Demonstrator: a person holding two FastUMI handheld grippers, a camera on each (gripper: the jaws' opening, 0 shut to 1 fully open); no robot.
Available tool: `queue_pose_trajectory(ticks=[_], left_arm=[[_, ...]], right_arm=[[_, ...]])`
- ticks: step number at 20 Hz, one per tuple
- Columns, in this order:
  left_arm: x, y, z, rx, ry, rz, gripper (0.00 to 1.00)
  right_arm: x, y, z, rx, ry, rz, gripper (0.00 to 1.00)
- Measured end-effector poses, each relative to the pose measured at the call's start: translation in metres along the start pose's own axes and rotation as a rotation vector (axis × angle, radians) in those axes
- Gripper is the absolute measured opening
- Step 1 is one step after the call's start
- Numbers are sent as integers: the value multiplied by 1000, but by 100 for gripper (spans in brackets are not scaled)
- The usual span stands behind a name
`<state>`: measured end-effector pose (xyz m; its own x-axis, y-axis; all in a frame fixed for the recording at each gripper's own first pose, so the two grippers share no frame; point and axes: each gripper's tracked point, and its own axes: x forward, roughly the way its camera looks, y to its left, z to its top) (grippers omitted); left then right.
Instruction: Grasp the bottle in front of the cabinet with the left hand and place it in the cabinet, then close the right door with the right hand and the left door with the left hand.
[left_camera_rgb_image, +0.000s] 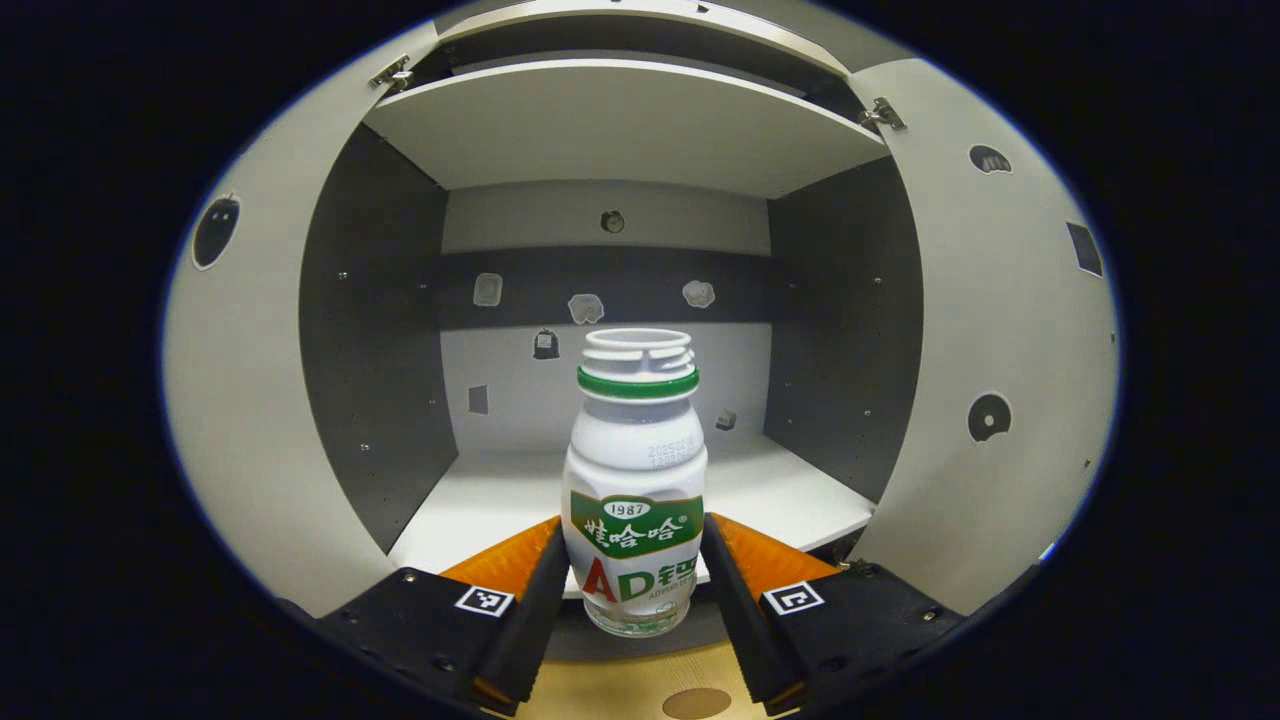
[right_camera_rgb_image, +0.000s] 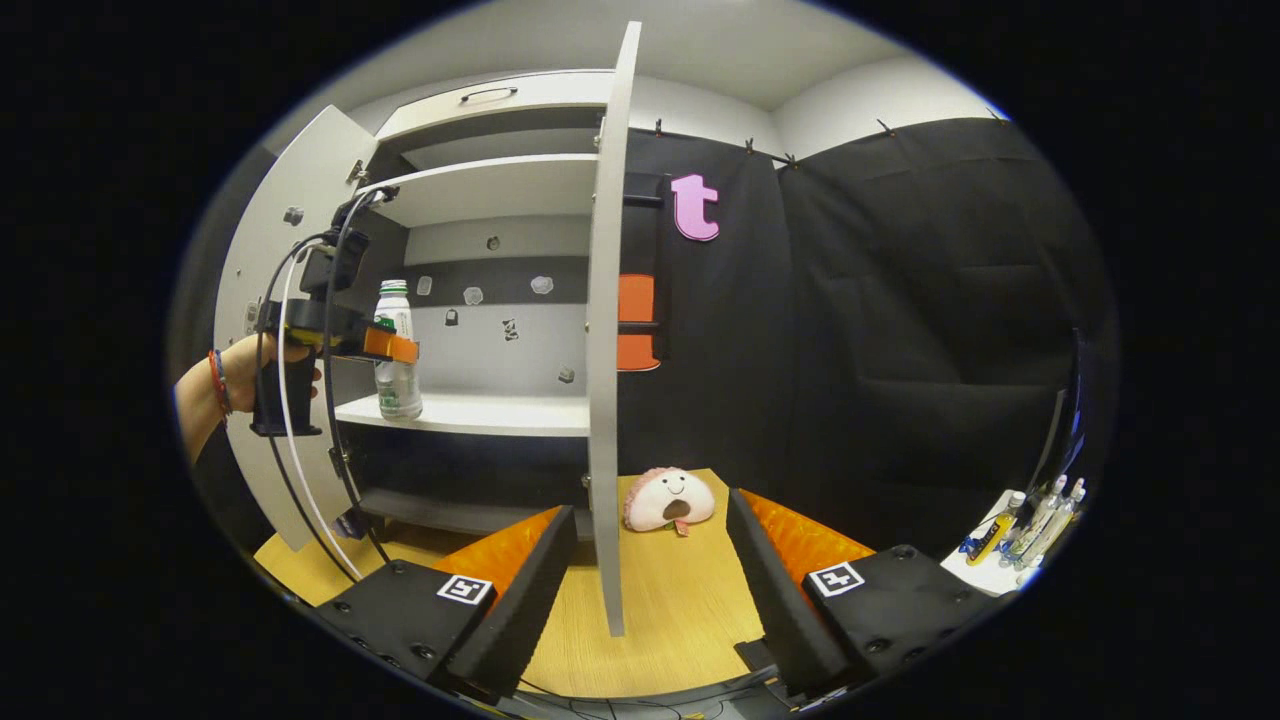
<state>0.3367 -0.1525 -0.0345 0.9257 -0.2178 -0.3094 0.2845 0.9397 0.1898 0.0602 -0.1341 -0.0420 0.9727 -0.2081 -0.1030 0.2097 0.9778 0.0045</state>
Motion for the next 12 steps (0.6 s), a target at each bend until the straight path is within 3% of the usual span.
queue_pose_trajectory(ticks=[5, 12], left_arm=[[41, -6, 4, 24, 26, -11, 76], [75, -6, -2, -33, 85, -15, 77]], right_arm=[[4, -21, -1, 21, 7, -54, 99], [11, -29, -5, 28, 27, -86, 99]])
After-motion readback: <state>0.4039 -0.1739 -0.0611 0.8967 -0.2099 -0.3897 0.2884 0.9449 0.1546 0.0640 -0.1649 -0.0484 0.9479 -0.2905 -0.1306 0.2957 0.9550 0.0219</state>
